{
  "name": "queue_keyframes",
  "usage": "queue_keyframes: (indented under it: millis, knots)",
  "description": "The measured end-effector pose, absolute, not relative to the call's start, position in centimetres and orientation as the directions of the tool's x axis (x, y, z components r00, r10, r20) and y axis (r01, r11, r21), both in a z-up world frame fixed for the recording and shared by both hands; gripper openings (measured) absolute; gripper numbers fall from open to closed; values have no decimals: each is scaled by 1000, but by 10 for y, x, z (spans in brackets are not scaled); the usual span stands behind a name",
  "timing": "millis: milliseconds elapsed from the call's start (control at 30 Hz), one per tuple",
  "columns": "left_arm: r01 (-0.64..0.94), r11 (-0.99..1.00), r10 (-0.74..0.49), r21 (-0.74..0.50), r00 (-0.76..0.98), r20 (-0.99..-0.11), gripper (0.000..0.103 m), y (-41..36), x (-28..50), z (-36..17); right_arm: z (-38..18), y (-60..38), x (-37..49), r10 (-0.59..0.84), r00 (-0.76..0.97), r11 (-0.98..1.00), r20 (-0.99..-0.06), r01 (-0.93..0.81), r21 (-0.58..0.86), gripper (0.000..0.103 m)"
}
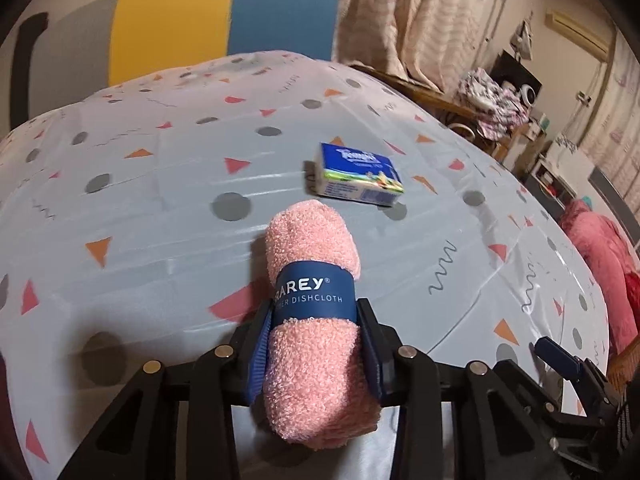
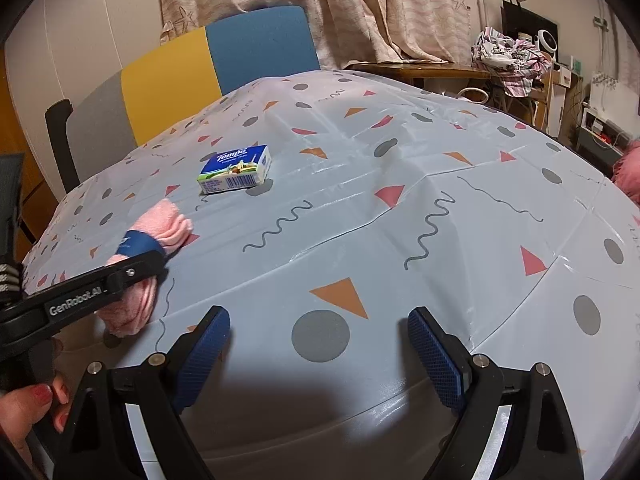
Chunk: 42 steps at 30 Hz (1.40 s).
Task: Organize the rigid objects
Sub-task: 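Grasp the blue Tempo tissue pack with the right gripper while the left holds the dishcloth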
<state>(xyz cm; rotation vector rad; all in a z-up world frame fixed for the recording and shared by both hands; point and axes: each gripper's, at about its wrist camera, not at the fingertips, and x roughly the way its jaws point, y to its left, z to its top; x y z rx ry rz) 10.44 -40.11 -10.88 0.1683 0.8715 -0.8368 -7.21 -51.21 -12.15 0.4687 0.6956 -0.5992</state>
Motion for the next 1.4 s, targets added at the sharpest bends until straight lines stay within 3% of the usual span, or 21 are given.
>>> queue_keyframes:
  millis: [333, 633, 867, 1100, 1200, 1233, 1400]
  knots:
    - [676, 721, -573, -153, 457, -681, 39, -371, 92, -101, -121, -512, -72, -348, 611, 739, -711, 646, 193, 91]
    - [701, 705, -560, -108, 457, -690, 39, -379, 86, -104, -97, -538, -32, -201, 652, 828, -731, 512, 229, 95]
    - [697, 704, -578, -140, 447, -683, 39, -375, 89, -106, -82, -566, 68, -169, 652, 950, -739, 308, 55, 100]
    - [685, 704, -590, -190, 415, -692, 39, -371, 97, -113, -102, -576, 151, -114, 565, 993, -817, 81, -82, 100]
    - [682, 703, -595, -202, 409, -692, 39, -370, 99, -115, -115, -576, 163, -82, 545, 996, -835, 17, -87, 95]
    - [683, 703, -594, -200, 408, -694, 39, -371, 99, -116, -119, -576, 164, -68, 532, 997, -844, 9, -75, 87]
    - [684, 704, -589, -192, 412, -695, 39, -372, 98, -116, -119, -579, 144, -14, 578, 997, -816, 71, 34, 86]
